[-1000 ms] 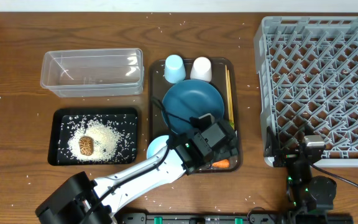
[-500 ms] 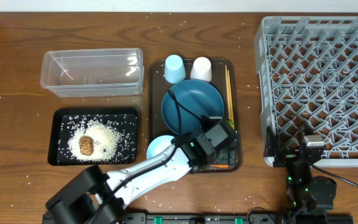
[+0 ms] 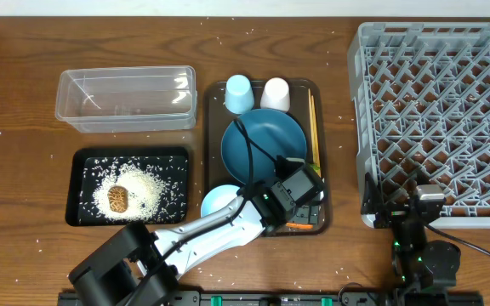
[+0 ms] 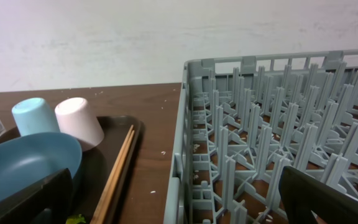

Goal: Sort waste into correct bins and load items into the dishwasher rack
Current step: 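Grasp the yellow-green snack wrapper with the left gripper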

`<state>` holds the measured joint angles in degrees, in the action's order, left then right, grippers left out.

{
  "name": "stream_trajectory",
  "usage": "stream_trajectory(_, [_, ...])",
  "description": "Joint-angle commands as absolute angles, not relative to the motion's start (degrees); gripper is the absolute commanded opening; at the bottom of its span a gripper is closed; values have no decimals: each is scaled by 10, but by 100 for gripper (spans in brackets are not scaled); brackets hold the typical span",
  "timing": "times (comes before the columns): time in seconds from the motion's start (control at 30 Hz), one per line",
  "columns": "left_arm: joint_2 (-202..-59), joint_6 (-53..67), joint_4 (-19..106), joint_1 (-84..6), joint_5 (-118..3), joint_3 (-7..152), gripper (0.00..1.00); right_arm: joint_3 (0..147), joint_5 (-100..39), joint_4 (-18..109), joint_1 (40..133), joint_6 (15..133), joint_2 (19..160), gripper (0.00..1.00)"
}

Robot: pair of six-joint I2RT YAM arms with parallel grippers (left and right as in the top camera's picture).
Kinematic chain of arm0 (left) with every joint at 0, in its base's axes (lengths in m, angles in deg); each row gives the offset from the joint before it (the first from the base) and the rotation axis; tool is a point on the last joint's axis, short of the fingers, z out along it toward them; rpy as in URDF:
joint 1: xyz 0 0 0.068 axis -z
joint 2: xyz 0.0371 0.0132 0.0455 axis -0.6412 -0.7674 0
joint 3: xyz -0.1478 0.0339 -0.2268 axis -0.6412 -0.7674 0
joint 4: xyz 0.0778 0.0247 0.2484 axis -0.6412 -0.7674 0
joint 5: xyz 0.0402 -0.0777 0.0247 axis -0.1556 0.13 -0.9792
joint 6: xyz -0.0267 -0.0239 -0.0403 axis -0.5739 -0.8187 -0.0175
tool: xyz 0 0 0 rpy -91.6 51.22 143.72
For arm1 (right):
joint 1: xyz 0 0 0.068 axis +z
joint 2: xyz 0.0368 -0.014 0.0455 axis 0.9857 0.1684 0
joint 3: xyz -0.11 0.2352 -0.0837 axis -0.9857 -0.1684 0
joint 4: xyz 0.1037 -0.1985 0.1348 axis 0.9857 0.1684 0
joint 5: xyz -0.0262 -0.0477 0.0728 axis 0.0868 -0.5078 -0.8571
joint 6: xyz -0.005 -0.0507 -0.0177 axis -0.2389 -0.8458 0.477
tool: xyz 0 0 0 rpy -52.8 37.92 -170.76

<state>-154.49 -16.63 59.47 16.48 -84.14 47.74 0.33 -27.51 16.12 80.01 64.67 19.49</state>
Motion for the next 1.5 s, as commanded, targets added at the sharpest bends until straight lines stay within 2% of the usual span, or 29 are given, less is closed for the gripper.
stream_trajectory(0.0, [-1547,-137,582,165,-904,478,89,2,-271,163,797,639,194,99])
stream_trajectory(0.67, [-1547,-136,574,109,-916,478,89,2,-271,163,797,639,194,99])
stream_trajectory(0.9, [-1513,-136,575,110,-820,482,89,2,-271,163,797,639,194,99])
stream_trajectory(1.13, [-1459,-136,574,127,-781,482,89,2,-271,163,797,639,194,99])
stream_trajectory(1.47, [-1523,-279,549,155,-804,482,89,2,-271,163,797,639,194,99])
